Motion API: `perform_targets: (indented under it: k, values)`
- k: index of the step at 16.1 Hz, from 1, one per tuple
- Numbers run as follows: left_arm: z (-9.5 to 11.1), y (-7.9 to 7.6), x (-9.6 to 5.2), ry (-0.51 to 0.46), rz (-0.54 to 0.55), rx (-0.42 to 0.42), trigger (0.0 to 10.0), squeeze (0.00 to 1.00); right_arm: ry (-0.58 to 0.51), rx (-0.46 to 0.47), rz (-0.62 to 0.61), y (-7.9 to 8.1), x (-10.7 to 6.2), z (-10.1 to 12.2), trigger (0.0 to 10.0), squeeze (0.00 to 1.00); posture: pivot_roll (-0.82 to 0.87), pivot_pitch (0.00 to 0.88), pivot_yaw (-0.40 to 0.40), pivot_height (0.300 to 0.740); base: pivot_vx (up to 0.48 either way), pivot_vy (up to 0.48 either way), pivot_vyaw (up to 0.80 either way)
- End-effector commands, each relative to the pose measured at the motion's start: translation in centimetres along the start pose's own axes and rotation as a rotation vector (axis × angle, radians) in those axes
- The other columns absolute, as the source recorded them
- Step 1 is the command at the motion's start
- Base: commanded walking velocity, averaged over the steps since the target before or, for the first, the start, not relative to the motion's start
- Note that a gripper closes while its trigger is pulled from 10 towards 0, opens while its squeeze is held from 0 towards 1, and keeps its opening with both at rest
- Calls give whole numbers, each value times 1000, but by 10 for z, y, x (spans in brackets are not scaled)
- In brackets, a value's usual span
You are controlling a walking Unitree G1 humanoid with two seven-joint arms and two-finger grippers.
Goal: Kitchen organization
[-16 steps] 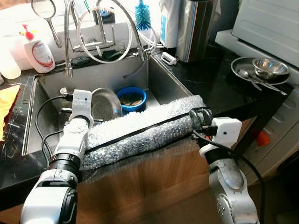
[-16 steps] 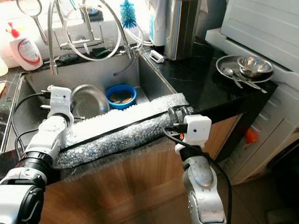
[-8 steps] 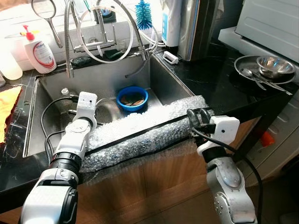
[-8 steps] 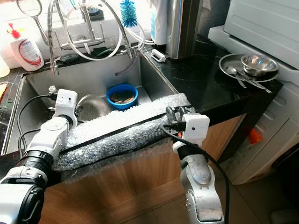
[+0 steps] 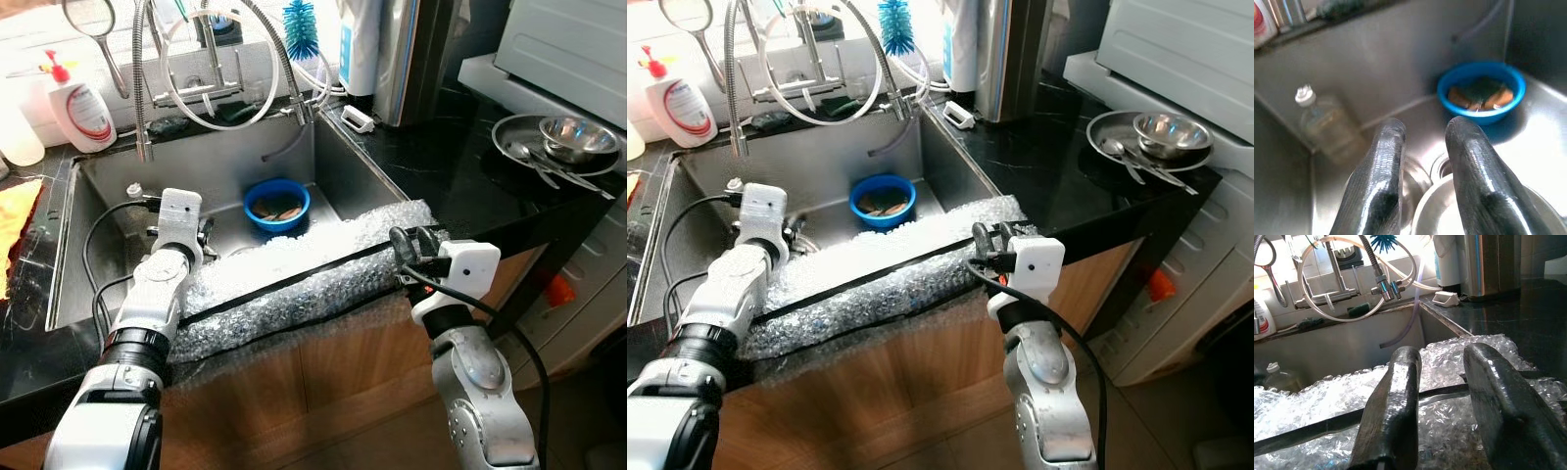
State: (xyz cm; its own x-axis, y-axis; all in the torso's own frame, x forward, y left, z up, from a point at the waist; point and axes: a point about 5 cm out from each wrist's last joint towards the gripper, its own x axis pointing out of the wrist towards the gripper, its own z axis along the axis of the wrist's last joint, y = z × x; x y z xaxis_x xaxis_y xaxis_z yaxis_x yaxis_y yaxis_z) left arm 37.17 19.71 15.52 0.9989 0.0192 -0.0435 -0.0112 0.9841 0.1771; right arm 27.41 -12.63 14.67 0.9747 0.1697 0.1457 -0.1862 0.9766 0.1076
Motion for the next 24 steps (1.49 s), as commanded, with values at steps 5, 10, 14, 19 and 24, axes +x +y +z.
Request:
perform_targets:
  k: [5,10,14,19,24]
  values:
    - [42,25,-28,-333,58,-37,10000,0,-51,5,1,0,3,13,10000,0,-63,43,50,740,0,0,0]
    - [37,61,-99,-418,161,61,10000,0,-93,-8,6,-6,7,22,10000,0,-38,48,34,740,0,0,0]
    - [14,50,-118,-336,134,63,10000,0,-108,-19,-8,-13,-2,27,10000,0,-46,53,36,740,0,0,0]
    - [17,48,-127,-313,132,62,10000,0,-108,-18,-6,-14,-2,27,10000,0,-46,53,36,740,0,0,0]
    - [16,39,-123,-311,141,14,10000,0,-107,-29,3,-11,7,26,10000,0,-39,0,15,740,0,0,0]
